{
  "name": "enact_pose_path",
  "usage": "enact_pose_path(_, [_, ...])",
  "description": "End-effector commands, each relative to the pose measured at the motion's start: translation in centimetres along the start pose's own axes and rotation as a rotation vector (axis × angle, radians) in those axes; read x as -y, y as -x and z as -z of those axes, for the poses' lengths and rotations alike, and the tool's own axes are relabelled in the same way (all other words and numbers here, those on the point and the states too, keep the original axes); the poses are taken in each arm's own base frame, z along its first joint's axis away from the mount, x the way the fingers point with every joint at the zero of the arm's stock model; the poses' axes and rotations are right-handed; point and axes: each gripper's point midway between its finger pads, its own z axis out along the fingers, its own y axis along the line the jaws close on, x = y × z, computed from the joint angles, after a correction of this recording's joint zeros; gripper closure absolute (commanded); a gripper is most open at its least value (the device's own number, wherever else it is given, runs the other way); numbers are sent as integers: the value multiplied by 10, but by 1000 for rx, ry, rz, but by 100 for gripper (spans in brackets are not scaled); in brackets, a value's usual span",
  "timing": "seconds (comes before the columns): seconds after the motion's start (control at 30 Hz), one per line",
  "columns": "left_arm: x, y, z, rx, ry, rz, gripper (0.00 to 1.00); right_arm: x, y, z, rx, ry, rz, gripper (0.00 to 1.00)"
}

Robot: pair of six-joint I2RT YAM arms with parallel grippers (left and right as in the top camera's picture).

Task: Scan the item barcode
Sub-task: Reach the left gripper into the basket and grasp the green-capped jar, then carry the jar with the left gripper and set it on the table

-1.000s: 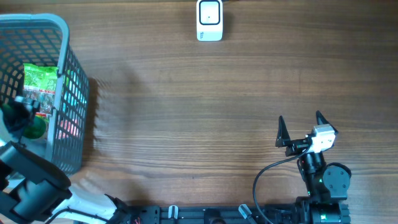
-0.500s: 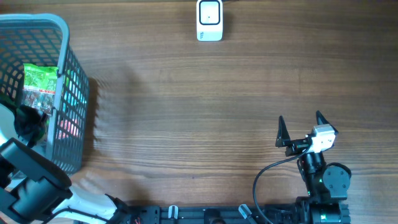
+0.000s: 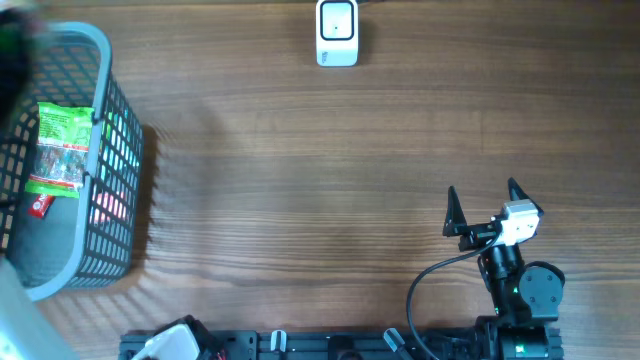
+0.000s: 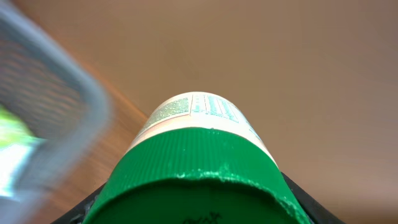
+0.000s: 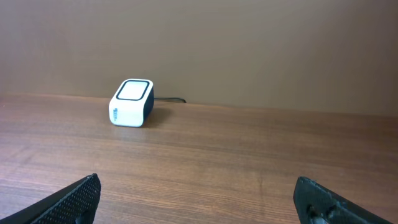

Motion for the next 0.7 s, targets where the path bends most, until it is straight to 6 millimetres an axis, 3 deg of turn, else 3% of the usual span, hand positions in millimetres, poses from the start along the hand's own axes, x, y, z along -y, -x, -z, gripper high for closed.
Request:
enact_pose_path(0.0, [46,-67,-34,-214,-80,-32,48,1,2,0,7,-8,4,0])
enact_pose_path(0.07, [66,-122,-70,-347,-61,-113,49,1,1,0,7,-8,3,0])
enact_pose_path(0.13, [72,-188,-123,-456,38,-196,49,1,1,0,7,-8,3,0])
enact_pose_path(0.2, [63,-266,-178,-600,131,-249,49,1,2,0,7,-7,3,0])
enact_pose_path(0.3, [26,-342,-223,-740,281,-292,49,1,1,0,7,-8,3,0])
enact_pose_path(0.4, [-13,-403,-235,-869,430,-345,50,1,1,0,7,-8,3,1])
enact_pose_path(0.47, [-35,-428,-228,-909,549,-351,50,1,1,0,7,-8,4,0])
enact_pose_path(0.67, [-46,-515,-204,-979,599,-461,49,1,2,0,7,-7,4,0])
